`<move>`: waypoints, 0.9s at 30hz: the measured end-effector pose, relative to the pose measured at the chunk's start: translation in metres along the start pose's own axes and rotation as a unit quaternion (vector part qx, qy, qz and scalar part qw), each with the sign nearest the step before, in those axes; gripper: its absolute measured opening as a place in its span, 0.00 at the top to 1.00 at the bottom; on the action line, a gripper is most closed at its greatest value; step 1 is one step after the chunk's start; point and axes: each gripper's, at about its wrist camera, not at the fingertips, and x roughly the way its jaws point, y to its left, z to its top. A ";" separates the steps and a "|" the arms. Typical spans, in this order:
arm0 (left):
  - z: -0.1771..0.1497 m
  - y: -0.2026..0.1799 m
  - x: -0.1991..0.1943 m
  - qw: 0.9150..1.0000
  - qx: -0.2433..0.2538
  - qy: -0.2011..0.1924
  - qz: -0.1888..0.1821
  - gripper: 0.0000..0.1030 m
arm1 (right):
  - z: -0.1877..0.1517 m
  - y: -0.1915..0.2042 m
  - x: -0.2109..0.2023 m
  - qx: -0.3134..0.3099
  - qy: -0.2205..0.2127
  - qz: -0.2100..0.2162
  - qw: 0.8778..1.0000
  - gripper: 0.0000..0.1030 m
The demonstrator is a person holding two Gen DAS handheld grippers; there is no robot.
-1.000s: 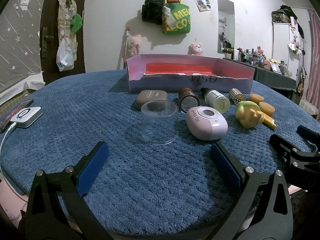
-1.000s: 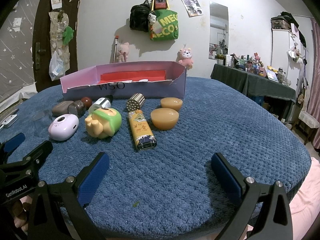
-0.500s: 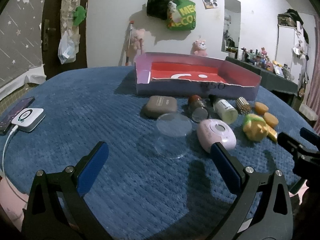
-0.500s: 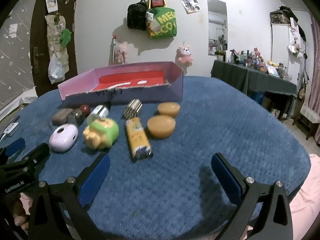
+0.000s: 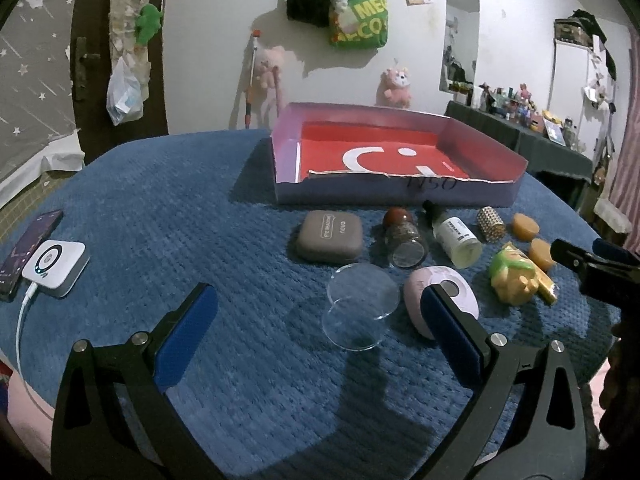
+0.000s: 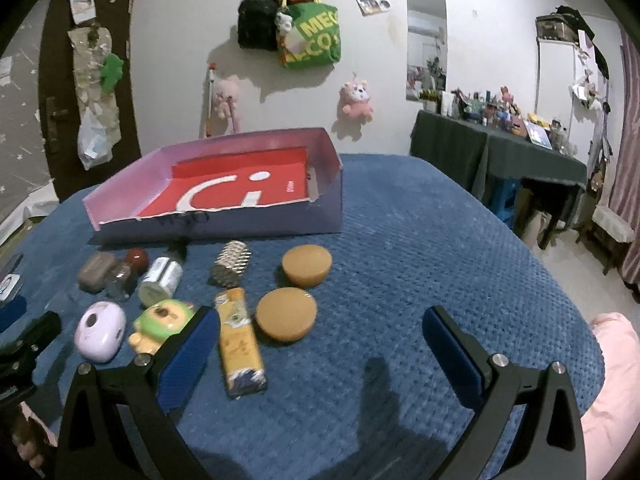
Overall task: Organize rigid objects
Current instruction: 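Grasp the clear plastic cup with the left gripper while the right grasps an amber disc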
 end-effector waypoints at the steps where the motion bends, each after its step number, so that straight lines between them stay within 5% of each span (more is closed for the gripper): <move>1: 0.001 0.001 0.001 1.000 0.001 0.003 -0.001 0.04 | 0.003 -0.001 0.005 0.001 0.009 -0.003 1.000 0.00; 13: 0.004 0.003 0.018 0.999 0.009 0.035 -0.023 0.24 | 0.009 -0.003 0.035 -0.001 0.061 0.012 0.998 0.13; 16: 0.003 0.000 0.021 0.998 0.010 0.045 -0.037 0.37 | 0.007 -0.001 0.038 -0.002 0.065 0.017 0.998 0.20; 21: 0.002 -0.004 0.027 0.996 0.008 0.061 -0.065 0.63 | 0.006 -0.001 0.041 0.001 0.075 0.043 0.996 0.47; 24: 0.007 -0.008 0.023 0.996 0.017 0.053 -0.063 0.63 | 0.004 0.003 0.039 -0.005 0.070 0.056 0.996 0.61; 27: 0.017 -0.008 0.016 0.997 0.019 0.037 -0.065 0.63 | 0.005 0.006 0.037 -0.011 0.069 0.062 0.996 0.61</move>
